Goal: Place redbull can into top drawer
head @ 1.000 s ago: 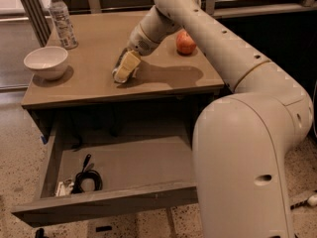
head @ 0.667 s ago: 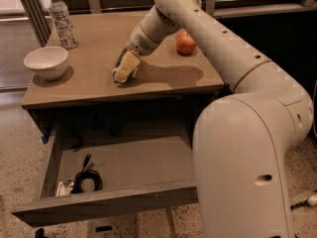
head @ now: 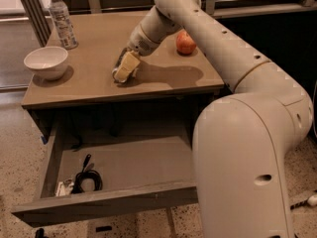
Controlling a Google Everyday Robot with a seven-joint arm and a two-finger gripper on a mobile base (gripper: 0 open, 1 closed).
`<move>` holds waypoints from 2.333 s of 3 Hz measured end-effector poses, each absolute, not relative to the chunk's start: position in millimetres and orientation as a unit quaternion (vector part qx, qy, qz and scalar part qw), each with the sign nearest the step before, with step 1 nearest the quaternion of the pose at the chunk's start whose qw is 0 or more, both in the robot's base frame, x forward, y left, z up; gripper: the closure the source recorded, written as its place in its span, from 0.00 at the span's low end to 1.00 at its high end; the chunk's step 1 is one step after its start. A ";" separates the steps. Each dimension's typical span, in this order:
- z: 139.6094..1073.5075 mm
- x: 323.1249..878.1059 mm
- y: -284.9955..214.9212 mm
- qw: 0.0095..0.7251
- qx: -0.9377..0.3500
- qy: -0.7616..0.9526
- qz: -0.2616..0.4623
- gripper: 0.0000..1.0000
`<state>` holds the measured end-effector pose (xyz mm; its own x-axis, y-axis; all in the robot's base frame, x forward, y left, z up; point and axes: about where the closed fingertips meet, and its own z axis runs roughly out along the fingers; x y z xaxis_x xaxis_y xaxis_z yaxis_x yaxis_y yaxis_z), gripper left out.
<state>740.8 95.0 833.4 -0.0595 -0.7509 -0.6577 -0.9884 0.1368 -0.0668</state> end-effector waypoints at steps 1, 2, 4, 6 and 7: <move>839.3 733.0 95.0 0.287 -0.627 0.694 0.207 1.00; 858.9 709.4 92.5 0.298 -0.635 0.684 0.202 1.00; 858.2 643.6 92.3 0.280 -0.653 0.673 0.208 1.00; 860.9 620.1 85.2 0.276 -0.659 0.670 0.200 1.00; 863.4 576.7 68.2 0.281 -0.654 0.674 0.195 1.00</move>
Offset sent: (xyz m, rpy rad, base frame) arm -0.0706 -0.0096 0.0541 0.0127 -0.0773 0.0426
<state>576.7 68.2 863.4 0.0144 -0.7730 -0.6343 -0.9922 0.0674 -0.1045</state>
